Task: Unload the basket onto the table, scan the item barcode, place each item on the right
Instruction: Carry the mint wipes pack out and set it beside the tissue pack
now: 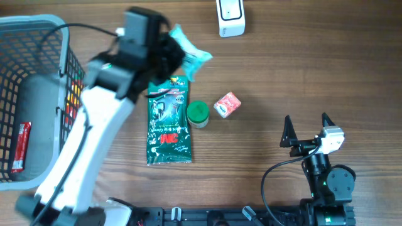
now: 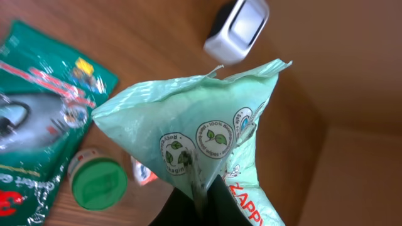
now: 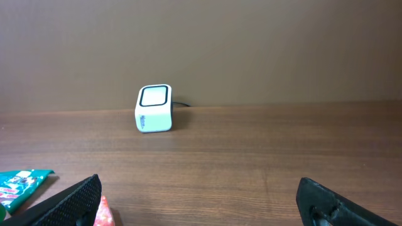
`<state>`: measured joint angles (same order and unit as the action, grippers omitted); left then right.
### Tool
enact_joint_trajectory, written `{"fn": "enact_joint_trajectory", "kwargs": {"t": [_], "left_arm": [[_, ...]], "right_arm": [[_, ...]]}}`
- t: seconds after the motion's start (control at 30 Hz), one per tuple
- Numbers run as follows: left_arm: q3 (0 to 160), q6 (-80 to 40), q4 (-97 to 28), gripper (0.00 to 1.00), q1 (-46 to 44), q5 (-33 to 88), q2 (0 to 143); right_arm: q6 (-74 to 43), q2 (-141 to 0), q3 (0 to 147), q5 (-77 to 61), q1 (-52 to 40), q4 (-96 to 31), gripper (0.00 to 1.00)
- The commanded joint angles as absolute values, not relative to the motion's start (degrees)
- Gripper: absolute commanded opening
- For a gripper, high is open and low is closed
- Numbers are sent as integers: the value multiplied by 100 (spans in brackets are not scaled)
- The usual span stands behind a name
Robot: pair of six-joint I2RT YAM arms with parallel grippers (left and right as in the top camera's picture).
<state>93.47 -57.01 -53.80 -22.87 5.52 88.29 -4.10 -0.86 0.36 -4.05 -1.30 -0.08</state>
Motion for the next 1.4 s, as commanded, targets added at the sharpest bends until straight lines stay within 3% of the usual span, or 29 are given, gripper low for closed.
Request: {"fn": "enact_joint_trajectory", "kwargs": {"t": [0.0, 0.3, 0.53, 0.57, 0.6, 0.63, 0.8, 0.97, 1.07, 1.37], "left_arm": [[9376, -5566, -4989, 4, -2958, 532, 9631], [9376, -5568, -3824, 4, -4418, 266, 11533], [9376, -5566, -3686, 6, -4740, -119, 11939], [9376, -5566, -3706, 26, -4748, -119, 11939], [9376, -5566, -3721, 52, -4746, -117, 11939], [9376, -5566, -3743, 64, -4740, -117, 11939], [9378, -5542, -3800, 74, -4735, -117, 11933], [9378, -4272, -3817, 89, -4716, -123, 11636], [9378, -3767, -4160, 100, -4657, -1092, 11334], [9378, -3422, -4611, 100, -4399, -3286, 10962]], "right_arm": [[-467, -97, 30, -438, -121, 12, 100], [-464, -97, 30, -438, -121, 12, 100], [-464, -97, 30, -438, -121, 12, 100], [-467, -97, 30, -438, -121, 12, 100], [-464, -97, 30, -438, -121, 12, 100], [-464, -97, 30, -438, -121, 12, 100], [-464, -97, 30, -438, -121, 12, 100], [-467, -97, 30, -438, -121, 12, 100], [-467, -97, 30, -438, -121, 12, 100], [-464, -102, 30, -438, -121, 12, 100]]}}
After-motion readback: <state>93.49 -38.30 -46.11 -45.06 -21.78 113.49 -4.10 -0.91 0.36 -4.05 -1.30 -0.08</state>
